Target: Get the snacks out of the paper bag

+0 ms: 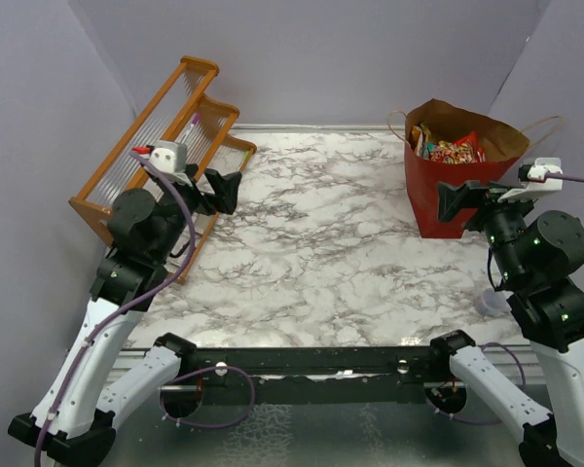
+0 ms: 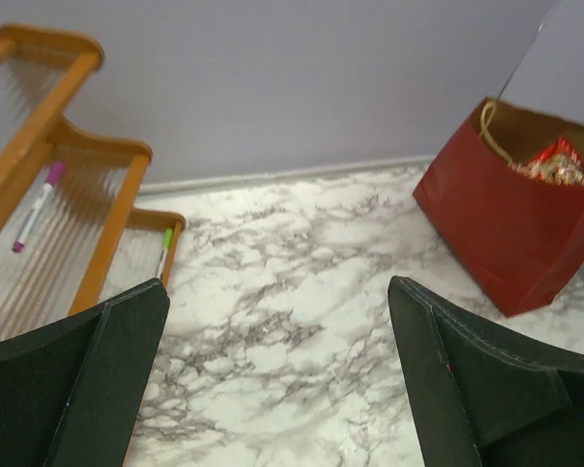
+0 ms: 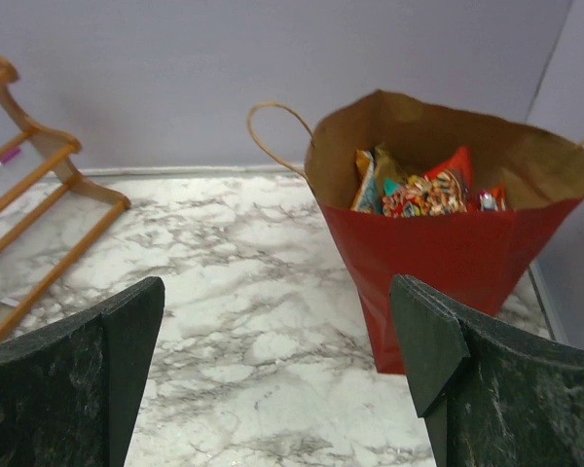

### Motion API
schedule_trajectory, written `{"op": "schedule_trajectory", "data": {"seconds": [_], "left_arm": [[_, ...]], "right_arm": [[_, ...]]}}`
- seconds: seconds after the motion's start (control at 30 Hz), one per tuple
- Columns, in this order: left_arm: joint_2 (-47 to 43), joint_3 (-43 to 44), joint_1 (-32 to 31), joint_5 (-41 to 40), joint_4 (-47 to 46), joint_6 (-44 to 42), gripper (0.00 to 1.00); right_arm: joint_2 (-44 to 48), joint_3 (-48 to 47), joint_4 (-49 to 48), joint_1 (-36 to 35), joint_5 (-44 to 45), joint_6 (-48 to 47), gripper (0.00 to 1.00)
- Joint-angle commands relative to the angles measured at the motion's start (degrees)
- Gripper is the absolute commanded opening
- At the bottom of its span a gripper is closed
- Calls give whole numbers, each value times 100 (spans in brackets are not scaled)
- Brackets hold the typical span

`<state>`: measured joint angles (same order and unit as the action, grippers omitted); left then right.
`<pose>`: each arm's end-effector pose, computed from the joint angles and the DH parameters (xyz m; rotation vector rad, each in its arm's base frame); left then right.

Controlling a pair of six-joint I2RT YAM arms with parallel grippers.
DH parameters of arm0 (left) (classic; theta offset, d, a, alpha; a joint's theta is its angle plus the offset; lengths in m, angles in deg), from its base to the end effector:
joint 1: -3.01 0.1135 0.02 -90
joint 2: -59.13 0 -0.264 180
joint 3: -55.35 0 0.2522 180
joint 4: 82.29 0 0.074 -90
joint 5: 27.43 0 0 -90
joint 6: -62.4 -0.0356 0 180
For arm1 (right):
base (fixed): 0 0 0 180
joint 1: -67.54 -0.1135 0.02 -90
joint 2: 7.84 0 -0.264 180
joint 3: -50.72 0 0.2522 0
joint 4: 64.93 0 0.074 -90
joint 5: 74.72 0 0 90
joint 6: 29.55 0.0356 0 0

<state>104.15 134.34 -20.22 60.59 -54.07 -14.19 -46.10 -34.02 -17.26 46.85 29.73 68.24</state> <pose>0.1398 -0.0587 0.4521 0.0991 1.4865 -0.4933 0.0918 0.0252 0.4576 0.0175 1.5939 0.1867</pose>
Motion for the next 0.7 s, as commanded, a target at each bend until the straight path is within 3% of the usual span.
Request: {"op": "schedule_trajectory", "data": {"seconds": [0.0,0.4,0.67], "left_arm": [[-18,-651,-159,391,-822,-282,99],[69,-1713,-647,706,-1687,-664,99],[186,-1849,-763,807,-2024,-784,99]], "right_arm": [[81,377,41,514,-250,181,99],[-179,867,-137,1269,-939,187,99],[-1234,518,-513,1379,-1433,201,99]]}}
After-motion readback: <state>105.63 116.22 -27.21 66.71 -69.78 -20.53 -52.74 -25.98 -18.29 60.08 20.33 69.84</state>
